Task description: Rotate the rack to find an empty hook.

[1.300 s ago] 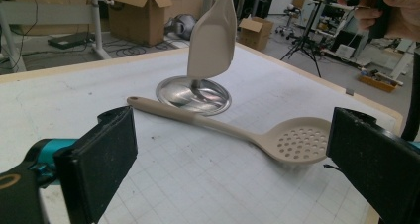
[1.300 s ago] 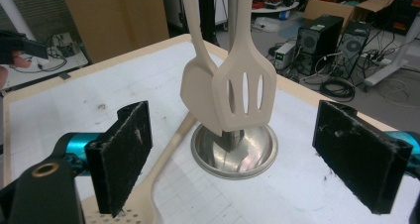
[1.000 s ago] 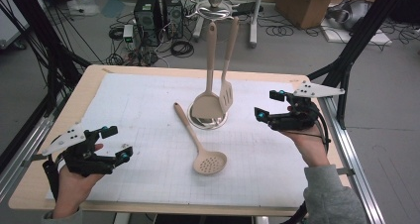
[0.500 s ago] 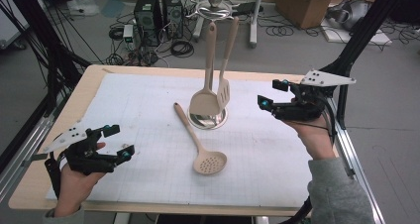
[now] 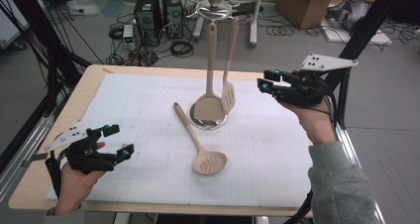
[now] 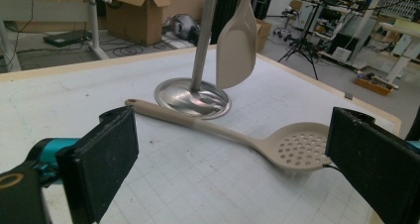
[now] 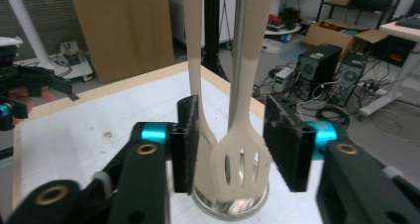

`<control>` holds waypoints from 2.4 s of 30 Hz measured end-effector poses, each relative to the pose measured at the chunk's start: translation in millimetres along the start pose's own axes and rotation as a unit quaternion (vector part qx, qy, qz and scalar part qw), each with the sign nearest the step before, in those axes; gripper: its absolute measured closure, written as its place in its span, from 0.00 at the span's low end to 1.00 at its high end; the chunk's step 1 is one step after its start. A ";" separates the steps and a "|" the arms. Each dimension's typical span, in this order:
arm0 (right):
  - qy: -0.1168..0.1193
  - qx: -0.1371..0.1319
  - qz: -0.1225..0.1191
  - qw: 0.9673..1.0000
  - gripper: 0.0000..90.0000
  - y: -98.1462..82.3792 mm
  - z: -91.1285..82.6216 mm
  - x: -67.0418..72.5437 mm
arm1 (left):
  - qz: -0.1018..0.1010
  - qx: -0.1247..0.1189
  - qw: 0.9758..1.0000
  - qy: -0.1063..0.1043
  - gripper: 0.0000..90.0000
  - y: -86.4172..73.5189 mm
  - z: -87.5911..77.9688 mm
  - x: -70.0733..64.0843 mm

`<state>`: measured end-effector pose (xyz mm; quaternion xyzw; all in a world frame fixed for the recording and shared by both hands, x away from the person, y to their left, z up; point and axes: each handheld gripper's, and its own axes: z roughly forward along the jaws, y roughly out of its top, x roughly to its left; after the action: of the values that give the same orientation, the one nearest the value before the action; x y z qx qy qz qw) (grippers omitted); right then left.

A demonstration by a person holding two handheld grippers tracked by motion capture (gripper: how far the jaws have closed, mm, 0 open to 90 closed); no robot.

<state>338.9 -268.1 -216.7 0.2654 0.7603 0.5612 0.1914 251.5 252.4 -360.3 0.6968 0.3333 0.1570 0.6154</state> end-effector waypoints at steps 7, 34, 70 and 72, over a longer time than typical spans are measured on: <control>0.002 0.010 -0.007 1.000 0.80 18.2 4.9 -5.9 | -0.003 0.005 1.000 -0.006 0.07 -3.9 2.8 0.8; -0.022 -0.002 -0.023 0.999 1.00 76.8 30.8 -27.6 | -0.018 0.025 0.999 -0.006 0.08 -9.3 -12.1 13.1; -0.035 0.004 -0.030 0.999 1.00 114.4 70.2 -31.4 | -0.006 0.015 1.000 0.012 0.07 -9.8 -23.0 8.7; -0.036 0.004 -0.031 0.999 1.00 115.0 70.2 -31.0 | -0.006 0.016 1.000 0.012 0.07 -10.1 -23.1 8.8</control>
<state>426.3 -208.1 -128.0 0.2630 0.7629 0.5418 0.2350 240.6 275.8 -367.2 0.7023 0.3477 0.1562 0.6012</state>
